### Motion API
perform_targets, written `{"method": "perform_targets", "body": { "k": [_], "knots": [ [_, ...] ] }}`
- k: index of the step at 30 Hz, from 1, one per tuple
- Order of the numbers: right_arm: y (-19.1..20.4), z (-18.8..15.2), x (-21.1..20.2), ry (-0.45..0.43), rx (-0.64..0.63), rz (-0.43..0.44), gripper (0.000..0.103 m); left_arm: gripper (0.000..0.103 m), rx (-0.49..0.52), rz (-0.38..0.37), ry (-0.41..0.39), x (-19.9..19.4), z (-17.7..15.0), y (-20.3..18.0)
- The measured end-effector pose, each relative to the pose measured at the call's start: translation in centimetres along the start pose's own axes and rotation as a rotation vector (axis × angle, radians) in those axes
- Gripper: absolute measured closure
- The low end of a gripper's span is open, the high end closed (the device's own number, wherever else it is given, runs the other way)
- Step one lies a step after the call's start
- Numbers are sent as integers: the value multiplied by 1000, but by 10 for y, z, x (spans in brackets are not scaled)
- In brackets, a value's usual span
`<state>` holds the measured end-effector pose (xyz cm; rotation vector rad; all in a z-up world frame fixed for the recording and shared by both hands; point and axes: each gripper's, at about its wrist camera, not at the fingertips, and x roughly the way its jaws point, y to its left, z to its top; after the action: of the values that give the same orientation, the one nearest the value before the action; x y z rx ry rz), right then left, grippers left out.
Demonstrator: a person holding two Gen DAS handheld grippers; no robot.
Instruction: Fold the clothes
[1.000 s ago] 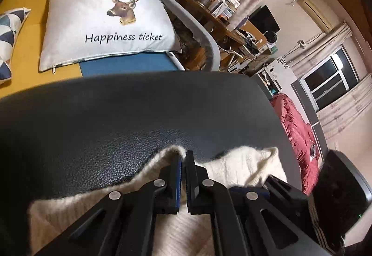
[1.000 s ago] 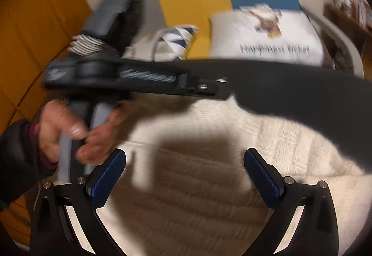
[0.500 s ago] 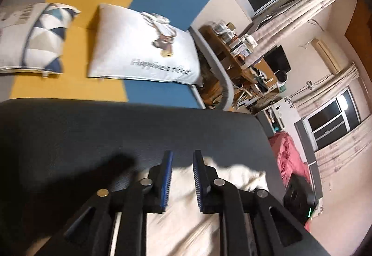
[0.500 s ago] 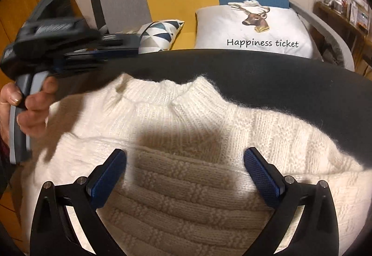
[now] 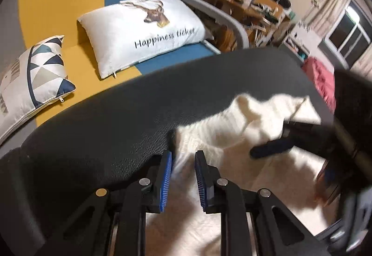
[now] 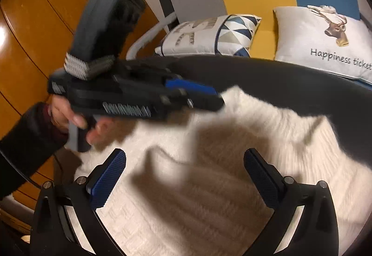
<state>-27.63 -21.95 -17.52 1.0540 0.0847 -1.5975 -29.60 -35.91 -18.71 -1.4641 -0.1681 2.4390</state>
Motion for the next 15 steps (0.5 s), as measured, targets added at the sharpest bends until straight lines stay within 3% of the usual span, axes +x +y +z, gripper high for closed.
{"method": "perform_targets", "body": {
  "k": [3, 7, 12, 15],
  "knots": [
    [-17, 14, -5, -18, 55, 142, 0, 84, 8, 69, -61, -10, -8, 6],
    [-56, 39, 6, -16, 238, 275, 0, 86, -167, -4, -186, -39, -29, 27],
    [-76, 57, 37, 73, 373, 354, 0, 85, 66, -68, -210, -57, -63, -31],
    [-71, 61, 38, 80, 393, 421, 0, 85, 93, -4, -137, -37, -66, -44]
  ]
}}
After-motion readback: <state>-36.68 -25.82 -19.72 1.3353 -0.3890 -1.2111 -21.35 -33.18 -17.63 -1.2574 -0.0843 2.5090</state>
